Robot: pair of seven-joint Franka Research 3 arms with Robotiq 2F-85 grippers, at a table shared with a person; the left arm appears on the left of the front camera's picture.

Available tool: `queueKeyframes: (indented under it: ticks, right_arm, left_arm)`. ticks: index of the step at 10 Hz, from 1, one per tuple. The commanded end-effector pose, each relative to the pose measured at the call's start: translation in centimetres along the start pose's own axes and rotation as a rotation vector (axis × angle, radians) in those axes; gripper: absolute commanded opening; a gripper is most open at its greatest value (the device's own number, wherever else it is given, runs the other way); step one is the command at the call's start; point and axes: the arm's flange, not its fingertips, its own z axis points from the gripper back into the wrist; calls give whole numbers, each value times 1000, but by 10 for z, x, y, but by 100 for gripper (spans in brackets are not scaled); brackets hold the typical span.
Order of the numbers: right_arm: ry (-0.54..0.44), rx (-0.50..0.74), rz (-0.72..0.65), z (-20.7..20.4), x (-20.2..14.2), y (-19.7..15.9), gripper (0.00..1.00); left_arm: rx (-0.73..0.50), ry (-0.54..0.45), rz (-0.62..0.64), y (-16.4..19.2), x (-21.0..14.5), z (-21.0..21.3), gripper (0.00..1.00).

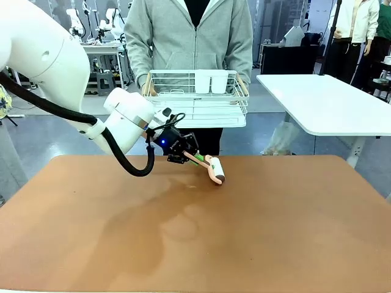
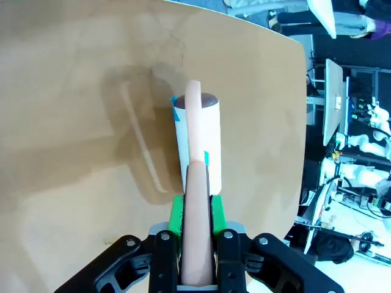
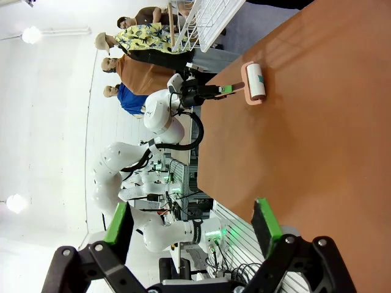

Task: Clean the table.
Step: Clean the table with the Lint Roller when the human lifts the Dish drying rack.

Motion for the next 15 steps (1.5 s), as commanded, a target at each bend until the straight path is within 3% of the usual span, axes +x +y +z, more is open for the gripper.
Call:
queueKeyframes:
  ticks: [1,3,4,6,8,9,11,15]
  right_arm:
    - [-8,12,16,0,-1,2,100]
    - [-8,12,16,0,-1,2,100]
    - [-8,12,16,0,-1,2,100]
    - [-8,12,16,0,-1,2,100]
    - [-8,12,16,0,-1,2,100]
    - [-8,12,16,0,-1,2,100]
    - [-8,12,16,0,-1,2,100]
    - [-8,12,16,0,-1,2,100]
  left_arm:
    - [55,66,-83,-28,-32,23,21]
    - [105,90,-77,-75,-30,98,21]
    - [170,89,-50,-81,-34,135,21]
    - [356,70,-94,-75,-50,219,21]
    - [577,12,-231,-57,-66,304,21]
    - [663,20,-208,-43,-62,336,21]
    - [661,-55,-73,-22,-39,366,21]
    - [672,-33,-137,-19,-54,379,21]
